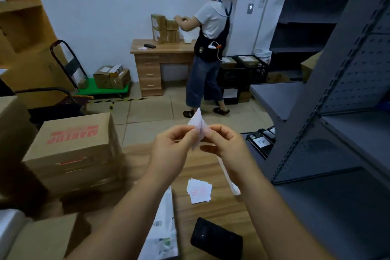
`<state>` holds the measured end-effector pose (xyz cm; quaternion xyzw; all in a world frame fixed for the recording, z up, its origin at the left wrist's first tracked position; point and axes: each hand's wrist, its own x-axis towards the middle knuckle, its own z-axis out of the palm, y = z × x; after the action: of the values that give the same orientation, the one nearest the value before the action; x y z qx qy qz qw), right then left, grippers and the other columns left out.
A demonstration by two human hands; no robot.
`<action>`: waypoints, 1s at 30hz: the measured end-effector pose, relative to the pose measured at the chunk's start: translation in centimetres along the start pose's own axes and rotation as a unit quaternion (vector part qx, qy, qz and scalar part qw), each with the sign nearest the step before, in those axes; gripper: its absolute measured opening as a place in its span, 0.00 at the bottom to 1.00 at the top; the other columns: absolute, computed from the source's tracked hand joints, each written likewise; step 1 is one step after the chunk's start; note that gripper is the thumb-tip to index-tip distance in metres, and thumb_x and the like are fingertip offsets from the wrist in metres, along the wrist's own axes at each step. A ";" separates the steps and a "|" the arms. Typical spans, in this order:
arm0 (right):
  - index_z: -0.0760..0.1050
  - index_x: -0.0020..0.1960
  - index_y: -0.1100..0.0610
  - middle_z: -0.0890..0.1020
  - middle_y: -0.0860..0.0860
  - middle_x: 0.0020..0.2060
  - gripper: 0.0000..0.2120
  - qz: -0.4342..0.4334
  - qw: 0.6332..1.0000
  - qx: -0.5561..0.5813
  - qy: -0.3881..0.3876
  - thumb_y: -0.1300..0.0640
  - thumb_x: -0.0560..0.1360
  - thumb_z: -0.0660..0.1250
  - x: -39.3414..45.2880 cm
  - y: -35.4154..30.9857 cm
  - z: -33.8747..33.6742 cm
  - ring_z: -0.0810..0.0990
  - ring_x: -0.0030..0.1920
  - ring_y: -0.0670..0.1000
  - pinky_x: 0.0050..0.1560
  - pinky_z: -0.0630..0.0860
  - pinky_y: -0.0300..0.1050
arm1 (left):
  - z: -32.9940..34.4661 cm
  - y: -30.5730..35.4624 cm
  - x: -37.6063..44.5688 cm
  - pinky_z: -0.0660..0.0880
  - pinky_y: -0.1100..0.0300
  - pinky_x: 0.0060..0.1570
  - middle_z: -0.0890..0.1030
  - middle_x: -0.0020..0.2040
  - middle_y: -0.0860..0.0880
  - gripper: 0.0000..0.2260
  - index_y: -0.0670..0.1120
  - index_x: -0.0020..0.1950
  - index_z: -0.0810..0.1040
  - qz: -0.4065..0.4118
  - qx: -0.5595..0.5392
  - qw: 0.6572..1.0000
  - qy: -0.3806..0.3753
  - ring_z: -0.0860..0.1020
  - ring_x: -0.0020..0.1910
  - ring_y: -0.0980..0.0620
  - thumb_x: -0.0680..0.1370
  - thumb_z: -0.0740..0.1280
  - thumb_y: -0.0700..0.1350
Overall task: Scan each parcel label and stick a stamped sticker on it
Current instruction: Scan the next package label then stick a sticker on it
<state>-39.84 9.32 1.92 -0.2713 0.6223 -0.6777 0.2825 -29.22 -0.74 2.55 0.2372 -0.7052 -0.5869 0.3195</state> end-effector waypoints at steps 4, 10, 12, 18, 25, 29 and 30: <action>0.76 0.50 0.61 0.84 0.56 0.45 0.05 0.106 0.991 0.058 0.054 0.60 0.81 0.63 3.3 4.4 -7.6 0.84 0.43 0.52 0.41 0.79 0.42 | 5.4 -3.2 2.1 0.76 0.61 0.46 0.84 0.39 0.56 0.06 0.49 0.43 0.82 -0.067 -0.026 0.996 0.043 0.81 0.43 0.58 0.79 0.67 0.43; 0.76 0.53 0.61 0.83 0.58 0.44 0.04 0.253 0.955 -0.026 0.152 0.62 0.80 0.64 7.4 14.8 -17.0 0.82 0.35 0.51 0.34 0.75 0.42 | 9.2 -8.5 3.5 0.74 0.58 0.45 0.85 0.40 0.52 0.06 0.46 0.44 0.81 -0.147 -0.020 0.983 0.104 0.83 0.44 0.54 0.79 0.66 0.42; 0.76 0.56 0.58 0.82 0.55 0.43 0.06 0.254 0.953 -0.041 0.159 0.61 0.81 0.64 8.5 16.9 -18.0 0.82 0.37 0.51 0.36 0.76 0.42 | 9.6 -9.8 3.5 0.74 0.59 0.44 0.85 0.39 0.52 0.07 0.47 0.43 0.81 -0.167 -0.008 0.979 0.113 0.83 0.42 0.55 0.79 0.66 0.41; 0.71 0.72 0.51 0.76 0.49 0.63 0.19 0.265 0.950 -0.130 0.099 0.55 0.81 0.62 11.5 20.2 -18.1 0.80 0.55 0.52 0.56 0.80 0.52 | 8.4 -12.0 3.0 0.76 0.54 0.46 0.85 0.40 0.51 0.06 0.47 0.44 0.82 -0.200 0.026 0.969 0.143 0.83 0.45 0.50 0.79 0.66 0.41; 0.79 0.58 0.56 0.83 0.53 0.54 0.11 0.241 0.964 -0.103 0.053 0.53 0.81 0.63 10.1 16.7 -13.5 0.80 0.46 0.49 0.46 0.78 0.45 | 6.0 -12.2 1.3 0.76 0.57 0.47 0.84 0.41 0.51 0.06 0.48 0.45 0.82 -0.177 0.066 0.967 0.171 0.82 0.45 0.52 0.79 0.66 0.43; 0.77 0.57 0.58 0.84 0.55 0.51 0.15 0.290 0.940 0.122 -0.133 0.48 0.82 0.60 6.8 11.9 -5.9 0.83 0.49 0.52 0.49 0.79 0.45 | 4.5 -11.9 -0.3 0.73 0.65 0.43 0.83 0.40 0.55 0.07 0.49 0.43 0.82 -0.066 0.213 0.964 0.147 0.79 0.42 0.58 0.79 0.67 0.41; 0.78 0.58 0.58 0.85 0.54 0.51 0.16 0.294 0.931 0.155 -0.154 0.47 0.81 0.60 6.0 11.3 -4.3 0.84 0.50 0.52 0.52 0.79 0.47 | 3.9 -12.0 -0.8 0.74 0.63 0.46 0.83 0.42 0.55 0.06 0.49 0.45 0.83 -0.025 0.259 0.957 0.130 0.78 0.43 0.58 0.79 0.67 0.42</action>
<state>-46.59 7.23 -9.62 -0.1306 0.5104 -0.6023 0.5997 -32.02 0.05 -9.76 0.4038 -0.7792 -0.3561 0.3208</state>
